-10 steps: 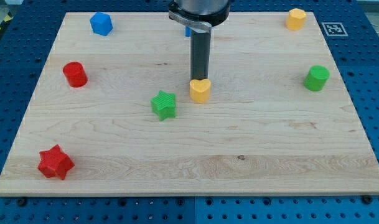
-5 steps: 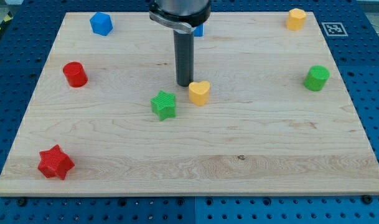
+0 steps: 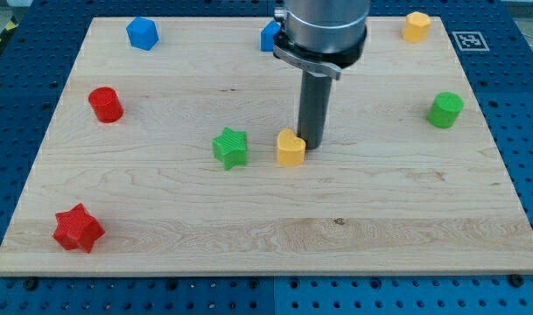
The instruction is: Push the yellow heart towards the bottom center of the board
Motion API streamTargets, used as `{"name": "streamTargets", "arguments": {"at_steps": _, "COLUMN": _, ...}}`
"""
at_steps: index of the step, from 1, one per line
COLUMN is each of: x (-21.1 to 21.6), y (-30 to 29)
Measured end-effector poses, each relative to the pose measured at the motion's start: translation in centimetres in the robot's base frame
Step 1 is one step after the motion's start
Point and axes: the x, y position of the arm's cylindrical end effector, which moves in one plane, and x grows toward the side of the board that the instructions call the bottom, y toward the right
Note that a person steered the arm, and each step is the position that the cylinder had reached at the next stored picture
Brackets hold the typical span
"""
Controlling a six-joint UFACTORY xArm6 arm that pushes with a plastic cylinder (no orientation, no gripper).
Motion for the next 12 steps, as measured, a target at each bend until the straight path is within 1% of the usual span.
{"name": "streamTargets", "arguments": {"at_steps": 1, "x": 1.7, "y": 1.0}}
{"name": "streamTargets", "arguments": {"at_steps": 2, "x": 0.9, "y": -0.6}}
{"name": "streamTargets", "arguments": {"at_steps": 3, "x": -3.2, "y": -3.5}}
{"name": "streamTargets", "arguments": {"at_steps": 4, "x": -3.6, "y": -5.5}}
{"name": "streamTargets", "arguments": {"at_steps": 5, "x": -0.5, "y": -5.7}}
{"name": "streamTargets", "arguments": {"at_steps": 7, "x": 2.8, "y": -5.2}}
{"name": "streamTargets", "arguments": {"at_steps": 8, "x": 3.6, "y": -4.9}}
{"name": "streamTargets", "arguments": {"at_steps": 9, "x": 3.6, "y": -3.1}}
{"name": "streamTargets", "arguments": {"at_steps": 10, "x": 3.6, "y": -2.6}}
{"name": "streamTargets", "arguments": {"at_steps": 11, "x": 5.6, "y": -1.3}}
{"name": "streamTargets", "arguments": {"at_steps": 12, "x": 7.1, "y": -1.3}}
